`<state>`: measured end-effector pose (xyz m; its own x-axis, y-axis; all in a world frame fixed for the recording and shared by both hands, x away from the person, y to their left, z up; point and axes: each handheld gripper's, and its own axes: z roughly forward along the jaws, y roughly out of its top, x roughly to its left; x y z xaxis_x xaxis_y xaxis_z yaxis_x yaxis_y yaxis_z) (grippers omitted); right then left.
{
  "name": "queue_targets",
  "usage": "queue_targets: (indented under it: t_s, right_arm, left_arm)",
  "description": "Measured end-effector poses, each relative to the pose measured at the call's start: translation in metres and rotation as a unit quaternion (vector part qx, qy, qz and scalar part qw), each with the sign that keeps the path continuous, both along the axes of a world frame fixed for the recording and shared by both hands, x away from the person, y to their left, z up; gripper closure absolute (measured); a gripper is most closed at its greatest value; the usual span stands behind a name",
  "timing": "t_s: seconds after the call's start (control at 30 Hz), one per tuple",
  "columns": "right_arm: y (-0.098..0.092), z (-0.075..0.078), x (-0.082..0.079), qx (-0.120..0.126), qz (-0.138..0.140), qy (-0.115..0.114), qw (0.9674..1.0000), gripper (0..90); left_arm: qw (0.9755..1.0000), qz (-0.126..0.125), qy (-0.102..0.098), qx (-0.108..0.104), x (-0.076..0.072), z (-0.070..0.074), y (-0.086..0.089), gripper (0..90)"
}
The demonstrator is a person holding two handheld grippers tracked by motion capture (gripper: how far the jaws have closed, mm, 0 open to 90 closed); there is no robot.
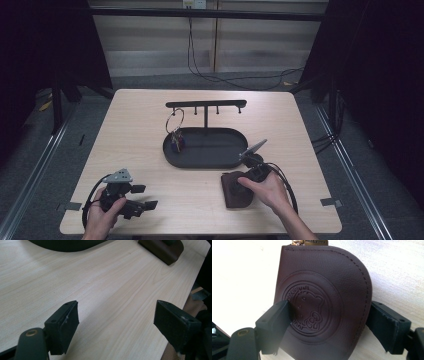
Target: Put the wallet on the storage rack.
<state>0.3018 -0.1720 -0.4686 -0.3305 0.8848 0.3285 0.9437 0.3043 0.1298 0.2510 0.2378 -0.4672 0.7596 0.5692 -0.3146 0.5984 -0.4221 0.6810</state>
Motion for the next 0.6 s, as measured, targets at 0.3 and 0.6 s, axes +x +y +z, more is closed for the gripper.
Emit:
queue_targets:
  t_s: [0.3,0.6]
  right_arm:
    - [0.002,0.004,0.0,-0.004,0.002,-0.003,1.0,26.3]
    - [-0.002,0.011,0.002,-0.001,-0.011,-0.015,0.9998,42.5]
  left_arm:
    - [0.9999,-0.009,-0.001,0.006,0.0,0.0,-0.001,19.5]
    - [0.9999,-0.014,0.0,0.002,0.001,0.0,-0.001,18.5]
